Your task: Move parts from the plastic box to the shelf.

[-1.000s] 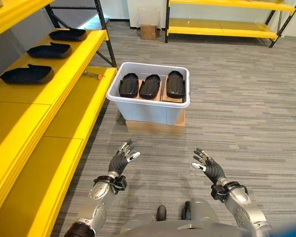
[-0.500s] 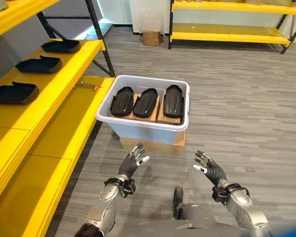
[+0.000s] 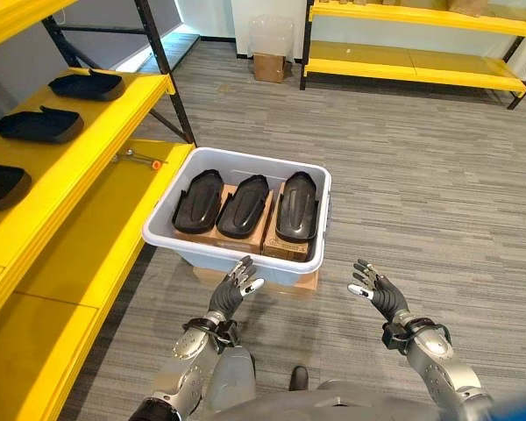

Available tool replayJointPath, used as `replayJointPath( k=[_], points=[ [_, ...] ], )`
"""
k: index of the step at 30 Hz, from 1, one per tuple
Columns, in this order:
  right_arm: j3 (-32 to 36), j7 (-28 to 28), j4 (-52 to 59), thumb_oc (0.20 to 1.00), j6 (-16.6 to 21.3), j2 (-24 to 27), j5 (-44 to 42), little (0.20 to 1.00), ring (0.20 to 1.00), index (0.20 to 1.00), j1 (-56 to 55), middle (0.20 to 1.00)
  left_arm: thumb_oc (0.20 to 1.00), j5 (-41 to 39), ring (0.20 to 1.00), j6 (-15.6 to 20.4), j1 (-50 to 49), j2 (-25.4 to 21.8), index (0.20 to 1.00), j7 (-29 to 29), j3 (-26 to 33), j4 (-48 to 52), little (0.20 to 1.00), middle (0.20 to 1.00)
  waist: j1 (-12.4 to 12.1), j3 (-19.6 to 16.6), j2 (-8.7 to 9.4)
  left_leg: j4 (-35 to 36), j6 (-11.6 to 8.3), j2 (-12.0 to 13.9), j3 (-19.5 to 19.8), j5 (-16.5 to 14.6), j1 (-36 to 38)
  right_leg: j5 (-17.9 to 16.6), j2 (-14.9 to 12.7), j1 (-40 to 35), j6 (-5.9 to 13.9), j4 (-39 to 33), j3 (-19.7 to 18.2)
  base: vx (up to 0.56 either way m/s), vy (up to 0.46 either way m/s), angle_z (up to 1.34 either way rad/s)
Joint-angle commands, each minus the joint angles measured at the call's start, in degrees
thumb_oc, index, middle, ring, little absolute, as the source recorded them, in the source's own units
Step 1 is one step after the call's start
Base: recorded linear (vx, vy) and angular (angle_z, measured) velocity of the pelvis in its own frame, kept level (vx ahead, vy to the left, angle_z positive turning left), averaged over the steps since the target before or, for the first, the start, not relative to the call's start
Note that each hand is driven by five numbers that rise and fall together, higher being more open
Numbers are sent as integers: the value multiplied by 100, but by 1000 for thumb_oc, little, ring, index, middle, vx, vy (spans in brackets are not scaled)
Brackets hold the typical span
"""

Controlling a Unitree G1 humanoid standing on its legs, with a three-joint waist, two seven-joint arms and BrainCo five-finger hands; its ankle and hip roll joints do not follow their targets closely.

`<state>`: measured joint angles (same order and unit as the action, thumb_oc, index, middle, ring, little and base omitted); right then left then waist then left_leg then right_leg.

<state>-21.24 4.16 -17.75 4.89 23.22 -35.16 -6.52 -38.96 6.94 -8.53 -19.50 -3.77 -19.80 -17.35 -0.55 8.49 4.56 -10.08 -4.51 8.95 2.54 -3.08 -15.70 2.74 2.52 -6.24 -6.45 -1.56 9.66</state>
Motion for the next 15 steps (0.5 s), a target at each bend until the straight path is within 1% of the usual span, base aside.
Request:
replayJointPath(
  k=[1,2,3,4,5,6,8,10,11,12,15],
  points=[
    [80,-20,233,1000,324,112,11,1000,1000,1000,6,1000,1000,29,1000,263,-66,-195,1000,21,120,564,1000,1000,-130,32,-18,1042,17,310,120,1219,539,402,-253,3,834,241,-253,218,194,-31],
    [98,2,208,1000,310,120,14,1000,1000,1000,-6,1000,1000,38,1000,263,-45,-191,1000,12,134,542,1000,1000,-129,32,-49,1218,-70,386,110,1327,620,439,-262,-70,860,227,-282,151,145,-29],
    [98,2,208,1000,310,120,14,1000,1000,1000,-6,1000,1000,38,1000,263,-45,-191,1000,12,134,542,1000,1000,-132,35,-49,1222,-70,387,107,1329,627,438,-262,-74,860,227,-285,140,165,-37],
    [130,29,190,1000,271,119,31,1000,1000,1000,-53,1000,1000,39,1000,253,-37,-167,1000,-10,147,511,1000,1000,-108,5,-76,1205,-146,439,9,1354,689,466,-300,-146,898,211,-298,251,316,-39],
    [201,63,170,1000,227,88,58,1000,1000,1000,-149,1000,1000,40,1000,258,-35,-149,1000,-47,153,511,1000,1000,-85,-126,-147,1378,-196,454,-27,1305,852,543,-398,-260,989,225,-303,302,401,-36],
    [221,83,186,1000,211,82,62,1000,1000,1000,-188,1000,1000,34,1000,257,-31,-142,1000,-61,160,515,1000,1000,-71,-158,-163,1371,-187,411,-65,1255,870,537,-462,-267,1010,241,-287,301,433,-41],
    [303,112,191,1000,196,34,54,1000,1000,1000,-221,1000,1000,34,1000,273,6,-163,1000,-87,149,497,1000,1000,-50,-212,-136,1073,-110,241,-76,1037,834,493,-703,-336,1143,268,-274,201,335,-10],
    [325,138,271,1000,196,-10,21,1000,1000,1000,-223,1000,1000,22,1000,297,24,-231,1000,-82,165,535,1000,1000,-53,-225,-67,699,27,12,-101,712,675,447,-947,-332,1266,318,-322,180,320,9],
    [313,156,271,1000,184,-34,39,1000,1000,1000,-223,1000,1000,26,1000,306,30,-257,1000,-86,178,539,1000,1000,-58,-223,-47,561,67,-73,-135,609,637,433,-1039,-322,1305,334,-331,175,353,-1],
    [303,165,249,1000,175,-69,42,1000,1000,1000,-201,1000,1000,20,1000,317,91,-286,1000,-62,181,548,1000,1000,-68,-227,-7,300,108,-203,-210,447,549,383,-1189,-324,1384,362,-312,135,301,6],
    [268,190,287,1000,169,-112,57,1000,1000,1000,-150,1000,1000,25,1000,351,125,-368,1000,-39,216,556,1000,1000,-82,-253,39,-30,200,-386,-331,197,410,226,-1414,-187,1506,482,-304,115,270,-4]
  ],
)
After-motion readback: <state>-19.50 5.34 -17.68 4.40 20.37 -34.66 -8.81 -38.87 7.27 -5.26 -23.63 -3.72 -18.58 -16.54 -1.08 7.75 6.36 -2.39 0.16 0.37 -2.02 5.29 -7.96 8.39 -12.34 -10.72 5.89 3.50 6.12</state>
